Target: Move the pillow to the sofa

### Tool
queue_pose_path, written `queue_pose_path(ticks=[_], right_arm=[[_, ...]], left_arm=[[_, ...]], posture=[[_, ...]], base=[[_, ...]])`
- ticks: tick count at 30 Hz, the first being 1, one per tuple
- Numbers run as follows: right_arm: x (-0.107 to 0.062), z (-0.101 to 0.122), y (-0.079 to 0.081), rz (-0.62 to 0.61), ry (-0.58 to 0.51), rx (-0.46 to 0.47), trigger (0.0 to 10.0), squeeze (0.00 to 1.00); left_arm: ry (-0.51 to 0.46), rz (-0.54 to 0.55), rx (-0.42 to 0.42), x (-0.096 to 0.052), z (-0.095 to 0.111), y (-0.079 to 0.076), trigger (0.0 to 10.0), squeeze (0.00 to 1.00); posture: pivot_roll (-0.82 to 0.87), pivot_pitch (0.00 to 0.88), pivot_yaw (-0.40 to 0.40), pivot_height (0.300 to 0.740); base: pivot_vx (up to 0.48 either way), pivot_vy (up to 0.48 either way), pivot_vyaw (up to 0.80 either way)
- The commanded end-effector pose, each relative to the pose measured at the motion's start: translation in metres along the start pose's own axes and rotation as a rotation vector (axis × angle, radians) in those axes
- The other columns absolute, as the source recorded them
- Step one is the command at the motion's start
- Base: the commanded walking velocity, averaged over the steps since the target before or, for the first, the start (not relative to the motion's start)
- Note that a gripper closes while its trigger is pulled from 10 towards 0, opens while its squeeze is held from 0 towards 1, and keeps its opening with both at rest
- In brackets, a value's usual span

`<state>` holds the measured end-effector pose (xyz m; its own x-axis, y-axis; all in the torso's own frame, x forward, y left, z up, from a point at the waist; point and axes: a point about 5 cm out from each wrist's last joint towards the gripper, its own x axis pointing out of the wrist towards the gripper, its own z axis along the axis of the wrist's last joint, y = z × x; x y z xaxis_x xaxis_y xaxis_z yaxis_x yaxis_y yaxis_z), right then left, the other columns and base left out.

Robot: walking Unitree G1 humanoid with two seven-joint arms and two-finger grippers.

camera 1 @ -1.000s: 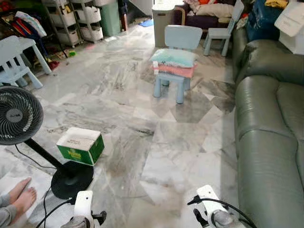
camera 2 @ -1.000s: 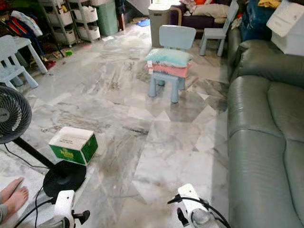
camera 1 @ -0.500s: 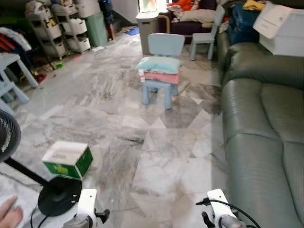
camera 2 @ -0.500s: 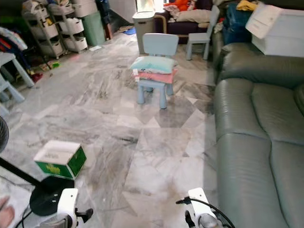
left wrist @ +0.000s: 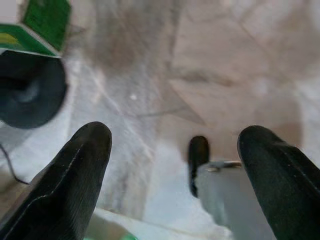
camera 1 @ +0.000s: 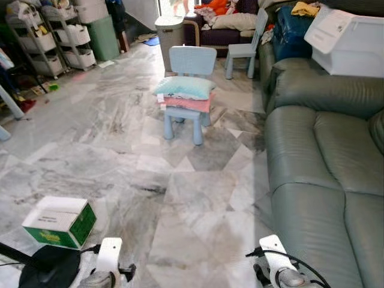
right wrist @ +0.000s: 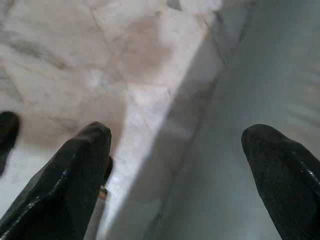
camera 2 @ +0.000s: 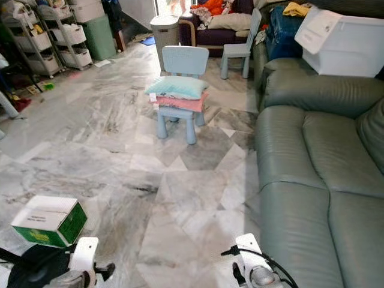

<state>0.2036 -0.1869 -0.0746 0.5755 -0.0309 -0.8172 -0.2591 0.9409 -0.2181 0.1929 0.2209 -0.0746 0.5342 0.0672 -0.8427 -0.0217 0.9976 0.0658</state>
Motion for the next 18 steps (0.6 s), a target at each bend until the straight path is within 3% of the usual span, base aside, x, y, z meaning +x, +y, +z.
queue_pose_path(ticks=[1, 3, 6, 8, 15, 18], right_arm=[[0.001, 0.005, 0.005, 0.012, -0.011, -0.008, 10.0, 0.00], [0.001, 0.005, 0.005, 0.012, -0.011, -0.012, 10.0, 0.00], [0.001, 0.005, 0.005, 0.012, -0.011, -0.016, 10.0, 0.00], [0.001, 0.005, 0.005, 0.013, -0.012, -0.018, 10.0, 0.00], [0.001, 0.007, 0.004, 0.021, -0.014, -0.049, 10.0, 0.00], [0.001, 0.007, 0.004, 0.023, -0.014, -0.066, 10.0, 0.00]], left_arm=[[-0.030, 0.015, -0.031, 0.000, 0.007, 0.006, 10.0, 0.00], [-0.054, 0.009, -0.054, 0.000, 0.012, 0.006, 10.0, 0.00], [-0.086, 0.004, -0.023, 0.000, 0.021, 0.007, 10.0, 0.00], [-0.078, -0.010, -0.065, 0.000, 0.021, 0.006, 10.0, 0.00], [-0.046, -0.023, -0.034, 0.001, 0.015, -0.004, 10.0, 0.00], [-0.041, -0.030, -0.045, 0.002, 0.014, -0.007, 10.0, 0.00]], posture=[[0.08, 0.000, 0.040, 0.740], [0.08, 0.000, 0.040, 0.740], [0.08, 0.000, 0.041, 0.740], [0.08, 0.000, 0.041, 0.740], [0.07, 0.000, 0.042, 0.740], [0.07, 0.000, 0.041, 0.740]], base=[[0.000, 0.000, 0.00], [0.000, 0.000, 0.00], [0.000, 0.000, 0.00], [0.000, 0.000, 0.00], [0.000, 0.000, 0.00], [0.000, 0.480, 0.00]])
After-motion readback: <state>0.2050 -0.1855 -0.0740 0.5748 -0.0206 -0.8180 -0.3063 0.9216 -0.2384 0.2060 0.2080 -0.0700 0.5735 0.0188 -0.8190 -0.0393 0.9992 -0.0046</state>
